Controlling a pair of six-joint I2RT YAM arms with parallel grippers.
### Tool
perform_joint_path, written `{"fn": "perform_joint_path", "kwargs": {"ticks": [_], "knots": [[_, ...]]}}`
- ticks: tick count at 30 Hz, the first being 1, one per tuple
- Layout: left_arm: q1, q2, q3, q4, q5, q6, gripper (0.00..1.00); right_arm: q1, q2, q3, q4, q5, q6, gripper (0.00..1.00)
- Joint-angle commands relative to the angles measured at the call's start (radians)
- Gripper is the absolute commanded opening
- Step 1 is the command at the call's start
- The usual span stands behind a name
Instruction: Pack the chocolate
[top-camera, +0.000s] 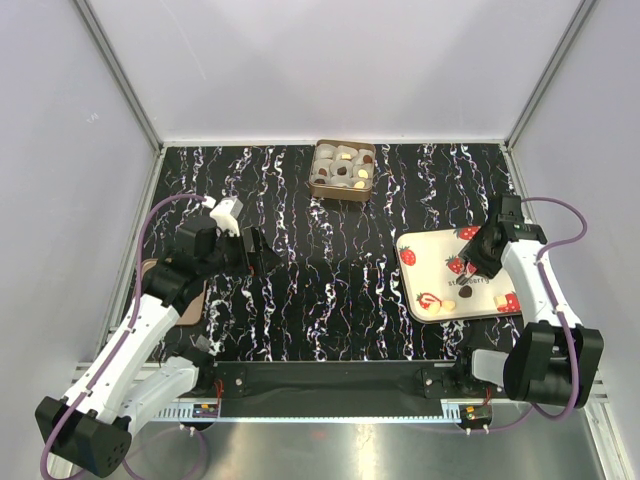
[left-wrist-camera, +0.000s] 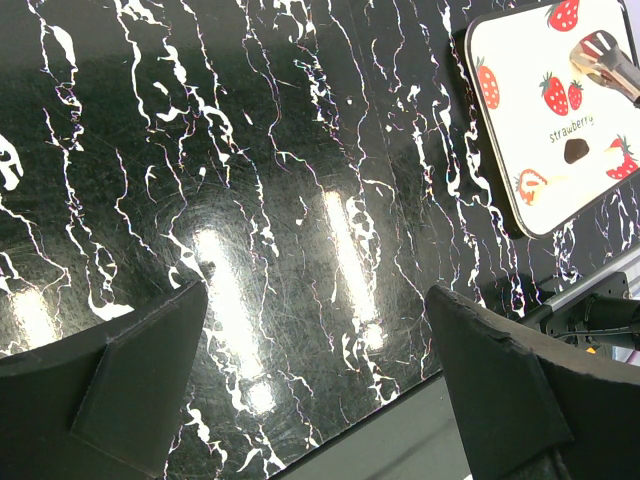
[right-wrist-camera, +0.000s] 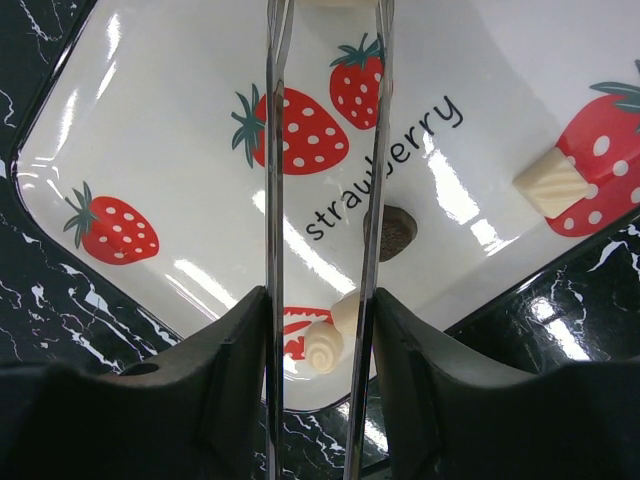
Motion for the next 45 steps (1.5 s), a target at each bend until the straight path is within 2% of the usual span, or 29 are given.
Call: {"fn": "perform_joint_path", "kwargs": {"ticks": [1,9,15,25,28,31,36,42,45], "knots": [[-0.003,-0.004,0.001,0.043,0.016,0.009,0.99,-0.005,0.02,-0.001,0.033,-0.028,-0.009,0.51],[-0.003,-0.004,0.002,0.044,0.018,0.009,0.99,-0.005,0.028,0.0,0.033,-0.011,-0.015,0.51],[-0.003,-0.003,0.002,0.044,0.018,0.009,0.99,-0.005,0.014,0.022,0.017,-0.017,-0.027,0.41],[-0.003,-0.003,0.002,0.049,0.024,0.006,0.99,0.007,-0.044,0.189,-0.049,-0.142,0.001,0.35],[-0.003,-0.003,0.002,0.048,0.022,0.006,0.99,0.084,-0.02,0.268,-0.03,-0.15,0.017,0.34],[-0.003,-0.003,0.002,0.047,0.021,0.008,0.99,0.22,0.072,0.4,-0.009,-0.124,0.021,0.34],[-0.003,-0.006,0.002,0.043,0.009,0.009,0.99,0.421,0.336,0.638,0.089,-0.123,-0.065,0.34],[-0.001,-0.01,0.004,0.035,-0.015,0.012,0.99,0.526,0.672,1.038,0.141,-0.115,-0.223,0.34],[-0.001,-0.009,0.005,0.035,-0.016,0.012,0.99,0.559,0.796,1.162,0.174,-0.145,-0.312,0.35]]}}
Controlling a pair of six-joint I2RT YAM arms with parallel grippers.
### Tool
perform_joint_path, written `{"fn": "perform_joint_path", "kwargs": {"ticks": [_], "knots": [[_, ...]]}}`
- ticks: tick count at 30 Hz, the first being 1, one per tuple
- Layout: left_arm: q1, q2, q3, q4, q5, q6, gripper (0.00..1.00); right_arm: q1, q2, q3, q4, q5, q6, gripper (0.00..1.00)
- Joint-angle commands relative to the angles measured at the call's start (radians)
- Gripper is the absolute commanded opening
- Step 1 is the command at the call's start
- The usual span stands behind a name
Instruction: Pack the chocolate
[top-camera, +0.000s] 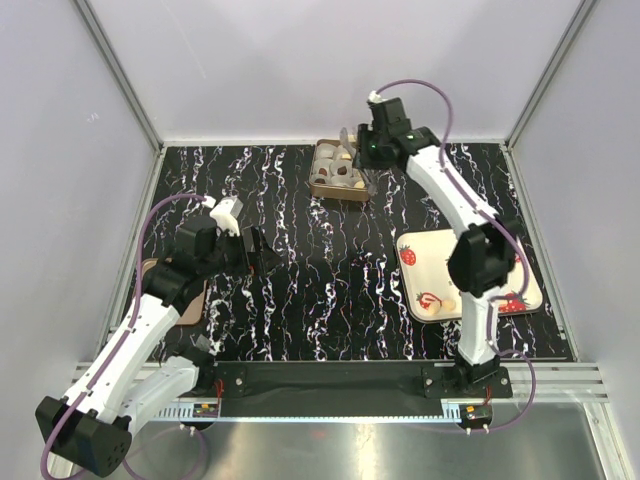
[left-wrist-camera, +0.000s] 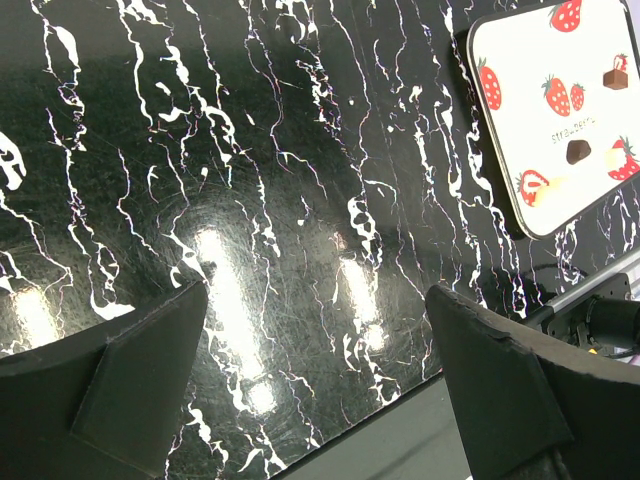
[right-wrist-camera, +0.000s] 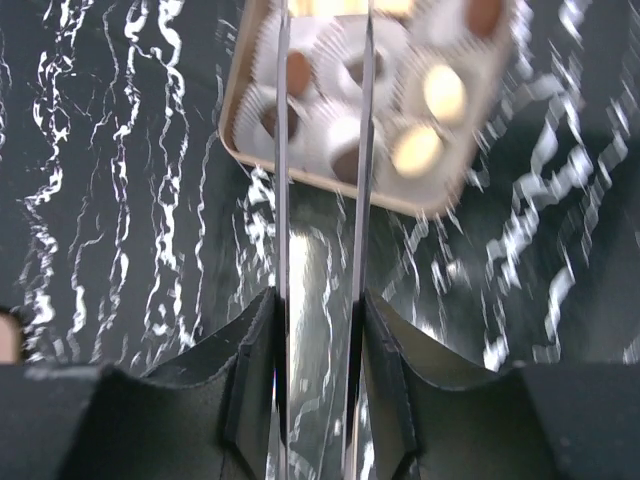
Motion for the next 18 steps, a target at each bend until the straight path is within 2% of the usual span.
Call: {"fn": "perform_joint_path", "kwargs": {"ticks": [1,6,12,18], "knots": [[-0.001,-0.009,0.005,0.036,-0.014,0.012,0.99,0.042,0.108,0.155,0.083,-0.035,-0.163,0.36],[0.0,-0.007,0.005,0.037,-0.009,0.012,0.99,0.067,0.232,0.26,0.13,-0.035,-0.176,0.36],[0.0,-0.007,0.004,0.034,-0.008,0.012,0.99,0.081,0.297,0.231,0.233,-0.009,-0.211,0.37],[0.0,-0.009,0.002,0.037,-0.006,0.012,0.99,0.081,0.338,0.232,0.258,0.051,-0.237,0.37]]}}
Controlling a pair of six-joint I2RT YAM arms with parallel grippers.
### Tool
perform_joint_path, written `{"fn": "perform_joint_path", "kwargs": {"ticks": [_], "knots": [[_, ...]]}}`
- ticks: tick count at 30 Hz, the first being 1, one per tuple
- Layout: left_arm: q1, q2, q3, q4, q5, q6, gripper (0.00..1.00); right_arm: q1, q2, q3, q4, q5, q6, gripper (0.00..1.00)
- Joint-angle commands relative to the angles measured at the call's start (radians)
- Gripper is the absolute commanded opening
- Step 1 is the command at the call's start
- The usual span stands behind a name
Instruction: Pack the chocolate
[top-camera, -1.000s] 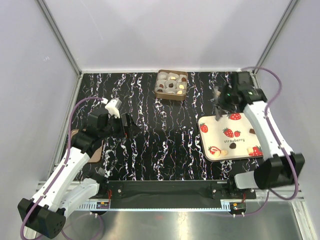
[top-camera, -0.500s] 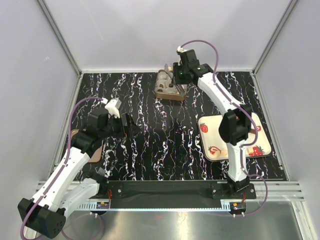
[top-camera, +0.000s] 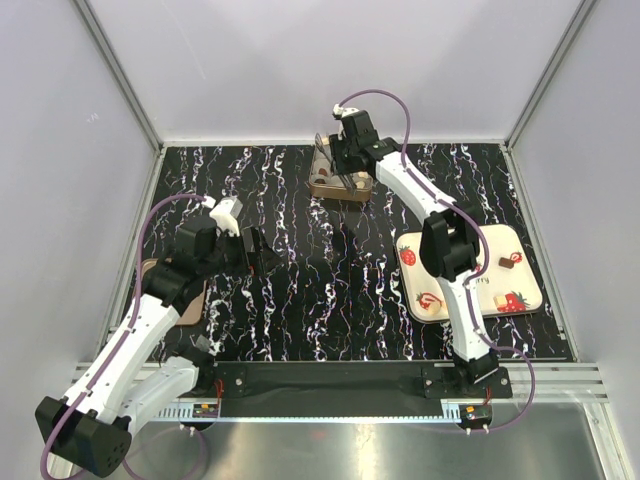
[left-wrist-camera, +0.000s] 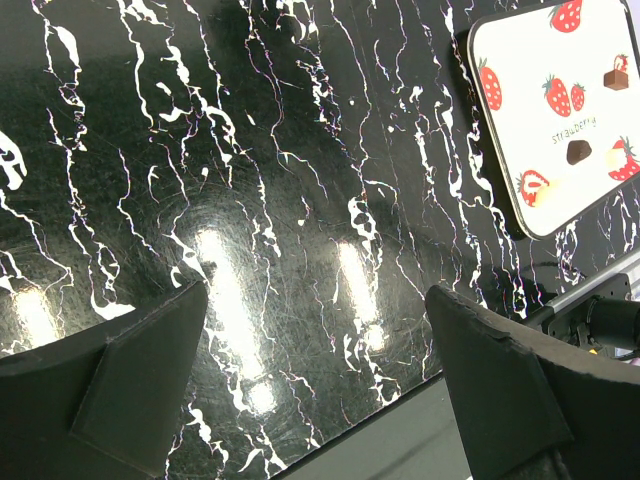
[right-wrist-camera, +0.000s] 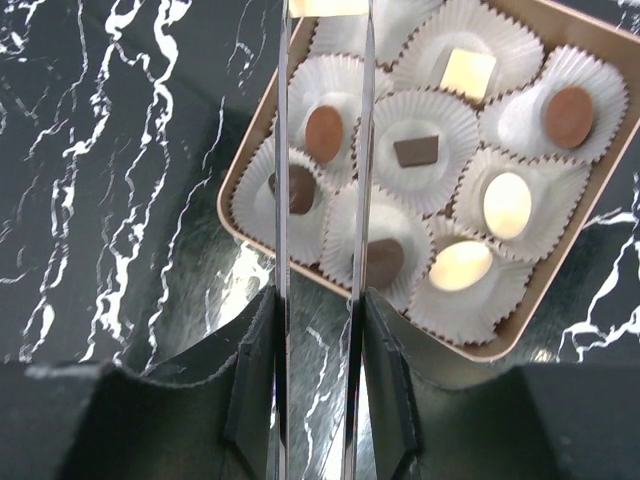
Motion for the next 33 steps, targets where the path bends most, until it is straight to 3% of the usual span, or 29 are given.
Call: {"fn": "perform_joint_path", "kwargs": {"ticks": [1,23,33], "knots": [[0.0,-0.007,0.002,0.037,-0.007,0.012,0.99,0.005,0.017,0.028,0.085,0.049,-0.041,0.37],[0.003,0.013,0.005,0.042,0.007,0.013,0.99,0.005,0.115,0.088,0.105,0.083,-0.066,0.4],[0.006,0.013,0.005,0.042,0.012,0.013,0.99,0.004,0.14,0.116,0.093,0.096,-0.073,0.48]]}}
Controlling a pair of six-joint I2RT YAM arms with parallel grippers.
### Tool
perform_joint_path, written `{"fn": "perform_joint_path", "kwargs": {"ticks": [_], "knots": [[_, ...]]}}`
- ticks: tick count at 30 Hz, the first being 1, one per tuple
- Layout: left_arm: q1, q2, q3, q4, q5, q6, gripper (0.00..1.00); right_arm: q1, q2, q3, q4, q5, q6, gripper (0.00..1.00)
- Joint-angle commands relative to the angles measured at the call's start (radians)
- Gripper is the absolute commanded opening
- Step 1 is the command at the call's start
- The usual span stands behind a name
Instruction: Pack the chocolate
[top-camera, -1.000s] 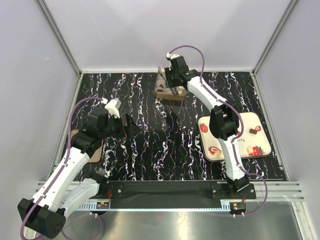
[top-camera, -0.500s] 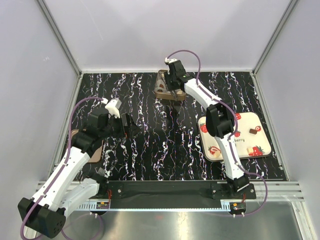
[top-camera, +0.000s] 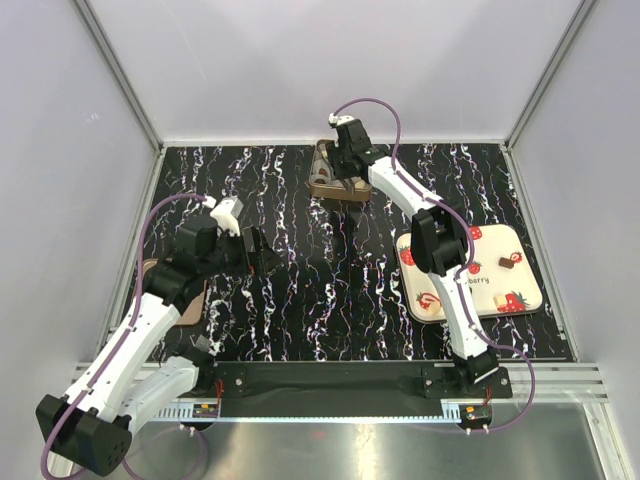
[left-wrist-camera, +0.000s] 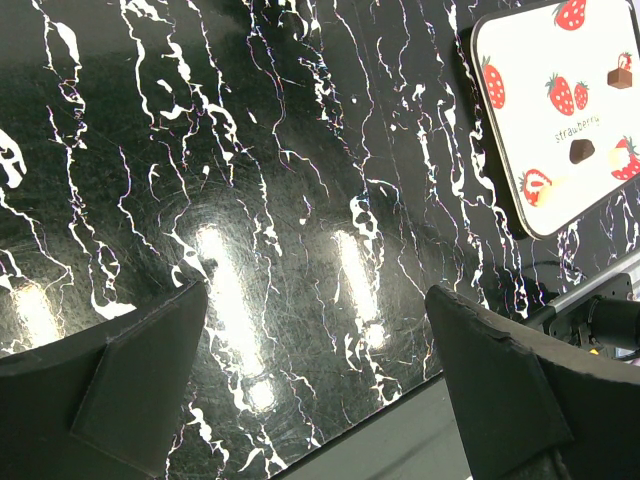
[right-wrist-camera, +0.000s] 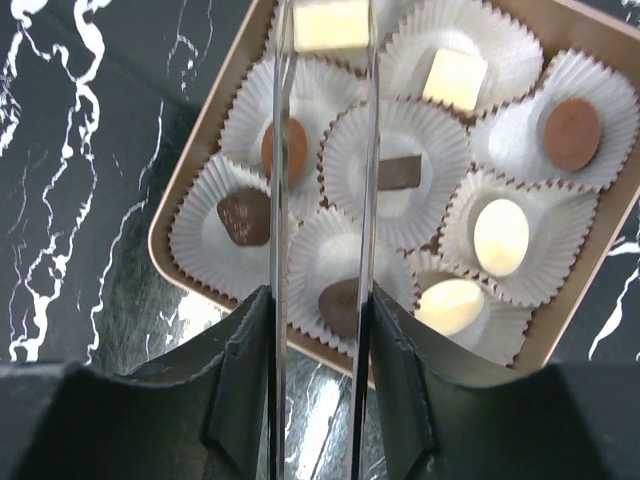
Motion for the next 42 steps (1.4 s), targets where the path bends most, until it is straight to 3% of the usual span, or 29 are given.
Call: {"fn": "perform_joint_path", "kwargs": {"ticks": [1,14,21,29,35,42], "knots": [[0.005,0.002,0.004,0.041,0.009,0.013,0.99,0.005,0.018,0.07,0.031,0.042,-0.024,0.48],[0.008,0.001,0.004,0.041,0.009,0.013,0.99,0.005,0.0,0.101,0.025,0.065,-0.042,0.52],[0.008,-0.011,0.002,0.046,0.008,0.01,0.99,0.005,-0.16,0.036,-0.017,0.083,-0.034,0.5],[0.008,-0.021,0.005,0.052,-0.017,0.001,0.99,0.005,-0.604,-0.378,-0.09,0.091,0.168,0.5],[0.008,-0.034,0.037,0.043,-0.041,-0.016,0.99,0.01,-0.822,-0.599,-0.208,0.08,0.312,0.5],[0.008,-0.076,0.105,-0.02,-0.11,0.001,0.99,0.03,-1.072,-0.881,-0.184,0.009,0.415,0.51]]}}
